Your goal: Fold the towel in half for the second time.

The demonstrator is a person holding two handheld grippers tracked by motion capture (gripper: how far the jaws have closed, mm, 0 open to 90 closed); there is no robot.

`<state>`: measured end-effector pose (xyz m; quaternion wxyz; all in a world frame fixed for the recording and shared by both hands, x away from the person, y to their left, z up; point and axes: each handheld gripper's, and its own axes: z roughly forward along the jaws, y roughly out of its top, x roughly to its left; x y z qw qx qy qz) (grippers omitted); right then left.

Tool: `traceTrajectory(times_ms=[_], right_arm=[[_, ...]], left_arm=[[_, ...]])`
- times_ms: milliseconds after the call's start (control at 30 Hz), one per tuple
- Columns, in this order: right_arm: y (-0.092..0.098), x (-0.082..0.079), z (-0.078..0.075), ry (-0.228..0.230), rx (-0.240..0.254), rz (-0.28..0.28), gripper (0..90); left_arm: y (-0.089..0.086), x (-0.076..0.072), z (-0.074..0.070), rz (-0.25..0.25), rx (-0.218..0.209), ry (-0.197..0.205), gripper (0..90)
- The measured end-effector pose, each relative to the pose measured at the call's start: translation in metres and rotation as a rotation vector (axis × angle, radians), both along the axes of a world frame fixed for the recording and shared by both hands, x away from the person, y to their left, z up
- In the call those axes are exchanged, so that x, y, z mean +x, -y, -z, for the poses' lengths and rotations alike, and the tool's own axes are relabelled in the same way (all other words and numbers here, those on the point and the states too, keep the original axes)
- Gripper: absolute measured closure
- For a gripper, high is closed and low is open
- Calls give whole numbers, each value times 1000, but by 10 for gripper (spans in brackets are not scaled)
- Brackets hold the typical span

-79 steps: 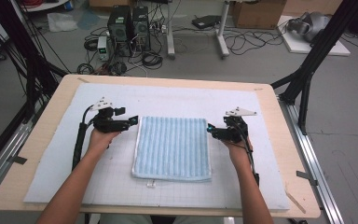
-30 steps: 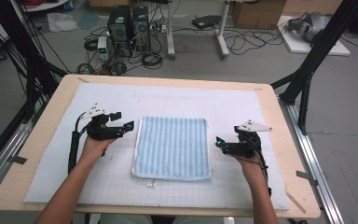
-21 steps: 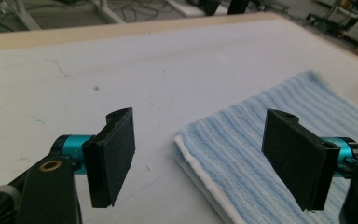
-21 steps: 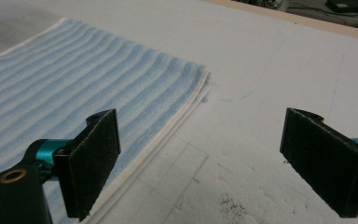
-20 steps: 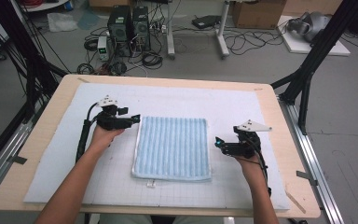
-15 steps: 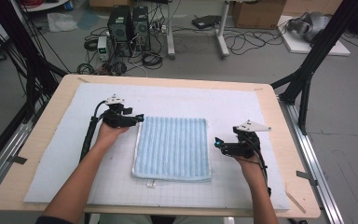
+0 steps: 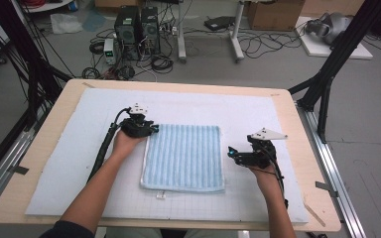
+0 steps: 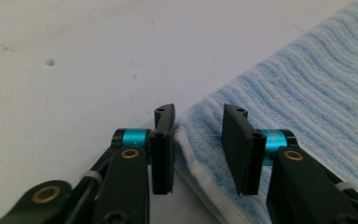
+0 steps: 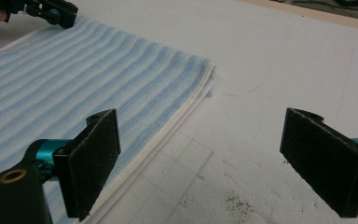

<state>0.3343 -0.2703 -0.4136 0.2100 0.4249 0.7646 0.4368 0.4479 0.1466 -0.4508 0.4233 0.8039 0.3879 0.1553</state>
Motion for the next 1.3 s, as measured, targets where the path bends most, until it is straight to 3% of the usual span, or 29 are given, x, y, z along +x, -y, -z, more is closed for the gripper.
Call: traceTrajectory(times_ms=[100, 167, 433, 500, 633, 733, 900, 1000, 1200, 1233, 1300], right_arm=[[-1, 0, 0, -4, -4, -3, 112], [-1, 0, 0, -10, -2, -4, 112], [-9, 11, 3, -16, 38, 11, 112], [-12, 19, 4, -22, 40, 5, 112], [-20, 43, 8, -79, 47, 5, 112], [-28, 64, 11, -129, 27, 9, 112], [-41, 92, 19, -170, -40, 22, 118], [-45, 102, 23, -183, -51, 18, 232], [-60, 113, 28, -229, -111, -14, 359], [-62, 112, 28, -219, -136, -15, 389], [-64, 111, 27, -218, -139, -40, 468]], left_arm=[[1, -1, 0, 18, 11, 11, 782], [0, -1, 0, 10, -6, -2, 845], [-5, 1, 1, -12, -88, -56, 869], [-6, 2, 1, -15, -96, -65, 869], [-8, 2, -1, -16, -126, -70, 868], [-10, 2, -1, -10, -135, -72, 869], [-10, 2, -1, -4, -145, -65, 868], [-11, 2, -1, -1, -151, -63, 868], [-11, 2, 0, 0, -149, -73, 868], [-11, 2, 0, 0, -147, -73, 868], [-11, 2, 0, 3, -141, -71, 868]])
